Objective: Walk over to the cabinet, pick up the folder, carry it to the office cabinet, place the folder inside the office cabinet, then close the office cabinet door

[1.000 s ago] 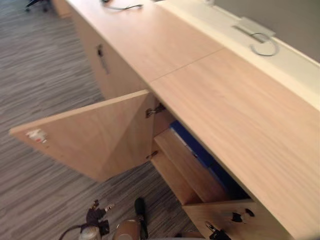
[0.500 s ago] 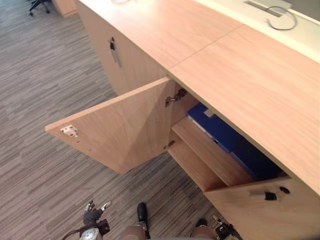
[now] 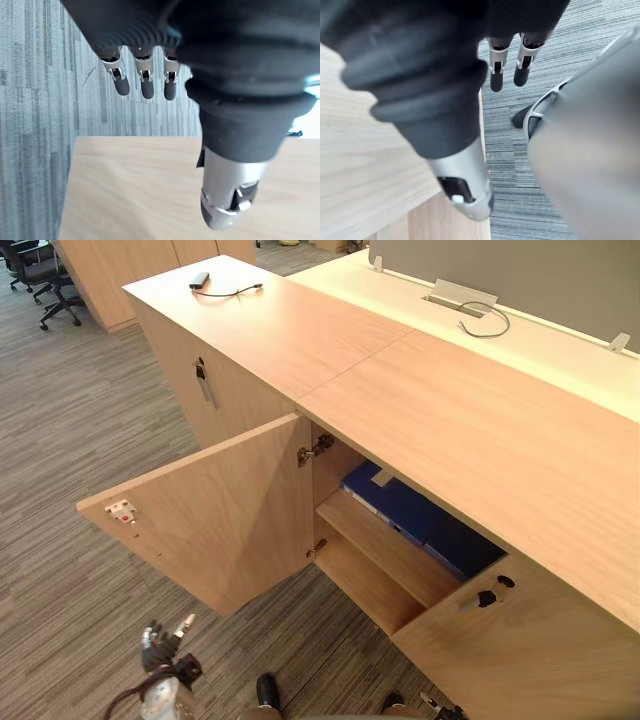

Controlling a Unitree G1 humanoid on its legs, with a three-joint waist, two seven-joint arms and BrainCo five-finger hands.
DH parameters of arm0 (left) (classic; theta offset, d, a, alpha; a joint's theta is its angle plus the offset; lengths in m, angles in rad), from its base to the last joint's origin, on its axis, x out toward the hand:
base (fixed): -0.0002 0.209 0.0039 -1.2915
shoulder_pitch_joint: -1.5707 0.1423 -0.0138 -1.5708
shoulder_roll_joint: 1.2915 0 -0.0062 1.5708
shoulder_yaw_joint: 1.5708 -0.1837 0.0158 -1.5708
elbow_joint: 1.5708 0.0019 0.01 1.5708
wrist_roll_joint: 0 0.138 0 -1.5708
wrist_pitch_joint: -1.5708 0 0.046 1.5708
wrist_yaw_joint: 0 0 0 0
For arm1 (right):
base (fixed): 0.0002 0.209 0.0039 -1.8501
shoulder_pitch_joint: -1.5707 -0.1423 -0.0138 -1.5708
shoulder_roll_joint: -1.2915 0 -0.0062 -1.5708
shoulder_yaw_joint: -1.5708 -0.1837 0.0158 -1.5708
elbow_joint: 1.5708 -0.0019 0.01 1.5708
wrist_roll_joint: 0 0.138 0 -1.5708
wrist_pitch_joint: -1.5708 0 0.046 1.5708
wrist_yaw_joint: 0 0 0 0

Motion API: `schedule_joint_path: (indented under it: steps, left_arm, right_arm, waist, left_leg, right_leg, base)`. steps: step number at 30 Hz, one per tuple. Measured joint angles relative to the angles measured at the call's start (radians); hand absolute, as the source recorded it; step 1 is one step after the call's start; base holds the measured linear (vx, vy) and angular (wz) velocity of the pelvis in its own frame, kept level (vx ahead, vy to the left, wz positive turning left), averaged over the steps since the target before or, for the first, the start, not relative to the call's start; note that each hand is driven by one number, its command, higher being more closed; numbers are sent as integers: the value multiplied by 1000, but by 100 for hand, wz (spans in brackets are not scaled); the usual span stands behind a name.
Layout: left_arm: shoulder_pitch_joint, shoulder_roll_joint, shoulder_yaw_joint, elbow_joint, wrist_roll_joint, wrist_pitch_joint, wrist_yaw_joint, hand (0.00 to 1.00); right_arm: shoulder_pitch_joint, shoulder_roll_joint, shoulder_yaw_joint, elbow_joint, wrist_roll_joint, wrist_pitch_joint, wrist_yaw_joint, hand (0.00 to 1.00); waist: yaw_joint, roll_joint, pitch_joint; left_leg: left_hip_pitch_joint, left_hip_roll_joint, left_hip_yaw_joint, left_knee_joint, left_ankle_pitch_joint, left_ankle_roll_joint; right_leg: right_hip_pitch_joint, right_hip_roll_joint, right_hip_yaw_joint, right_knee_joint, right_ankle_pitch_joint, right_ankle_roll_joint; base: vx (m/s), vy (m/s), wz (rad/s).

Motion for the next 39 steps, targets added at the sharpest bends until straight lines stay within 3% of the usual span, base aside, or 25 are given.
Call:
schedule_joint_path:
  steps: [6, 9, 13, 17, 20, 25, 27, 32, 39]
  left_arm:
    - [-129, 253, 162, 283, -5, 29, -1, 0]
    - [-181, 365, 270, 399, -30, 52, -38, 0]
    - [-229, 430, 309, 429, -35, 72, -80, 0]
    - [-265, 448, 291, 432, -7, 75, -88, 0]
    - [-292, 465, 177, 404, 39, 74, -84, 0]
    - [-300, 513, -179, 197, 142, 35, -70, 0]
    - [-308, 522, -262, 161, 153, 21, -72, 0]
    - [-308, 587, -418, 169, 228, 19, -143, 0]
    - [-306, 598, -605, 193, 319, 20, -152, 0]
  right_arm:
    - [-14, -6, -6, 45, 0, 3, 26, 0]
    - [-15, -10, -41, 62, 0, 5, 37, 0]
    - [-14, -17, -85, 75, 0, 6, 57, 0]
    - [-7, -21, -124, 94, 1, 10, 69, 0]
    - [4, -21, -145, 100, 4, 10, 71, 0]
    - [24, -21, -140, 90, 40, 5, 72, 0]
    - [32, -21, -138, 86, 40, -1, 75, 0]
    - [33, -22, -138, 86, 34, -1, 91, 0]
    - [-7, -35, -99, 87, 0, -1, 104, 0]
  waist:
    - [-1, -28, -28]
    - [-6, -42, -40]
    - [-20, -48, -47]
    - [-31, -47, -47]
    - [-36, -43, -47]
    - [-22, -43, -47]
    - [-13, -43, -47]
    - [27, -49, -43]
    - [52, -50, -41]
  left_leg:
    - [15, -2, 17, 1, -7, -17]
    - [29, -3, 29, 6, -8, -18]
    - [31, -2, 28, 6, -8, -17]
    - [31, -2, 27, 1, -6, -14]
    - [26, -2, 27, 1, -2, -17]
    - [26, -2, 26, 0, 4, -20]
    - [26, -2, 26, 0, 4, -19]
    - [26, -6, 21, 1, -2, -20]
    - [26, -17, -9, 1, -2, -16]
  right_leg:
    - [5, 1, 25, 0, 3, -2]
    - [10, 1, 26, 8, 3, -3]
    - [11, 2, 26, 12, 3, -4]
    - [11, 2, 29, 12, 3, -4]
    - [3, 2, 29, 11, -1, -10]
    - [1, 1, 33, 9, 1, -12]
    - [1, 1, 33, 8, 1, -13]
    - [11, -1, 27, 3, 1, -15]
    - [37, -9, 0, -8, 1, -14]
  base:
    - [106, 4, -12]
    - [75, 3, -6]
    - [12, -1, 0]
    - [-99, 7, -1]
    - [-122, 6, 4]
    - [-66, 6, 0]
    - [0, 0, 0]
    - [36, 1, 5]
    - [15, 2, 14]
